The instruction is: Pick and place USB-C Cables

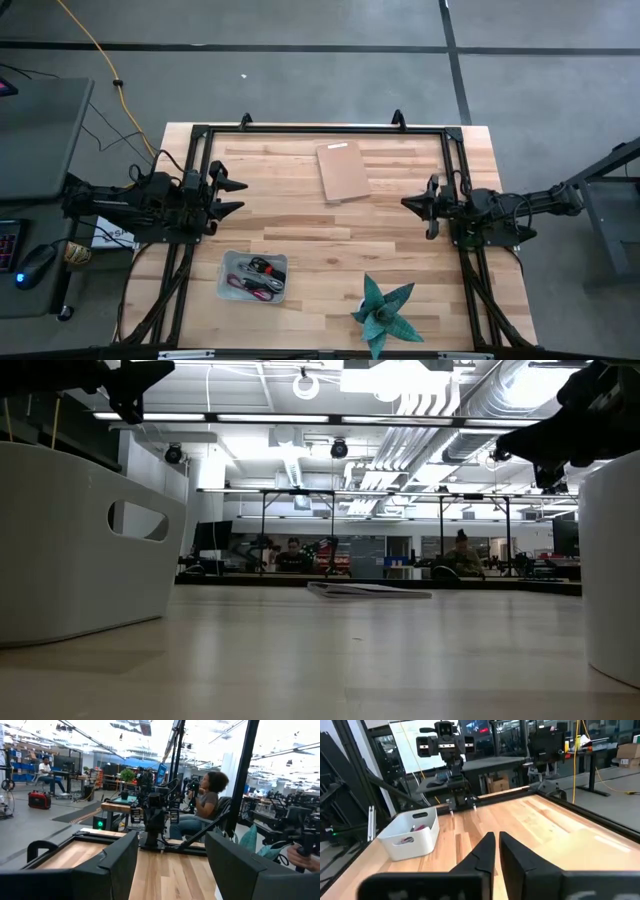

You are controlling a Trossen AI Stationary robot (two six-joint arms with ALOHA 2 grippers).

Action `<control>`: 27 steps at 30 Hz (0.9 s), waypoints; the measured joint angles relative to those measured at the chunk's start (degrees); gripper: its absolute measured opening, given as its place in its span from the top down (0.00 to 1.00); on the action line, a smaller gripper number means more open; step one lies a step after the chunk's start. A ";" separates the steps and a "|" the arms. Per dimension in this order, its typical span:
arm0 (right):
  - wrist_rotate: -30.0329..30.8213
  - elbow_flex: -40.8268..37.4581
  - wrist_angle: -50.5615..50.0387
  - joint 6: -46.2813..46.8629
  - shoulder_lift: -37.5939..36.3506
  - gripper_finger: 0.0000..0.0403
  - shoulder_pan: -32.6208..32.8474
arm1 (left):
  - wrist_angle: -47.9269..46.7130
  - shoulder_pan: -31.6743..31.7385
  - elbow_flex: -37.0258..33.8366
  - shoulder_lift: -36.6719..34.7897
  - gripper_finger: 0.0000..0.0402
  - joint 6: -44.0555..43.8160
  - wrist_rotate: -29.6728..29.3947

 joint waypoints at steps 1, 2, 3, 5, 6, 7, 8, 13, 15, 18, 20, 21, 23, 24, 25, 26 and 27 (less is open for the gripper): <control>0.00 0.00 -0.18 -0.01 -0.02 0.96 0.01 | -0.02 -0.02 0.00 -0.02 0.47 0.08 0.00; 0.00 0.00 -0.26 -0.03 0.00 0.98 -0.01 | -0.01 0.00 0.00 0.00 0.47 0.09 0.00; 0.00 -0.04 -0.26 -0.12 -0.02 0.99 0.01 | -0.02 0.00 0.00 -0.02 0.47 0.08 0.00; 0.00 -0.62 -0.06 -0.38 -0.02 0.99 0.01 | -0.02 -0.01 0.00 -0.01 0.47 0.07 0.00; -0.01 -0.98 -0.04 -0.42 -0.02 0.99 -0.01 | -0.02 -0.02 0.00 0.00 0.47 0.12 0.00; 0.00 -1.50 0.11 -0.44 -0.02 0.99 0.00 | -0.02 -0.02 0.00 -0.02 0.47 0.25 0.00; 0.01 -1.95 -0.03 -0.33 -0.04 0.99 -0.01 | -0.02 0.00 0.00 -0.01 0.47 0.45 0.00; -0.02 -1.95 -0.08 -0.01 -0.40 1.00 0.01 | -0.07 0.00 0.00 -0.01 0.47 0.65 0.00; 0.00 -1.95 -0.06 -0.16 -0.80 1.00 0.01 | -0.18 0.00 0.00 -0.02 0.47 0.66 0.00; 0.62 -1.95 -0.06 -1.45 -1.20 1.00 0.01 | -0.92 0.00 0.00 -0.02 0.47 0.67 0.00; 2.50 -1.95 -0.39 -1.31 -1.20 1.00 -0.01 | -2.40 -0.01 0.00 -0.02 0.47 1.62 0.02; 3.20 -1.95 -0.89 -0.14 -1.18 1.00 0.01 | -3.14 0.00 0.00 0.00 0.47 2.49 0.04; 3.80 -1.95 -1.48 2.11 -1.12 1.00 -0.01 | -4.54 -0.01 0.00 -0.02 0.47 3.03 0.22; 3.73 -1.95 -1.48 2.67 -1.14 1.00 -0.01 | -5.20 0.00 0.00 -0.02 0.48 3.07 0.31; 3.62 -1.95 -1.48 2.77 -1.14 1.00 -0.01 | -5.74 -0.01 0.00 -0.02 0.50 3.39 0.60; 3.56 -1.95 -1.48 2.76 -1.14 1.00 -0.01 | -6.18 -0.01 0.00 -0.02 0.53 3.82 0.84; 3.56 -1.97 -1.48 2.68 -1.14 1.00 0.00 | -6.52 -0.01 0.00 -0.02 0.57 4.52 0.99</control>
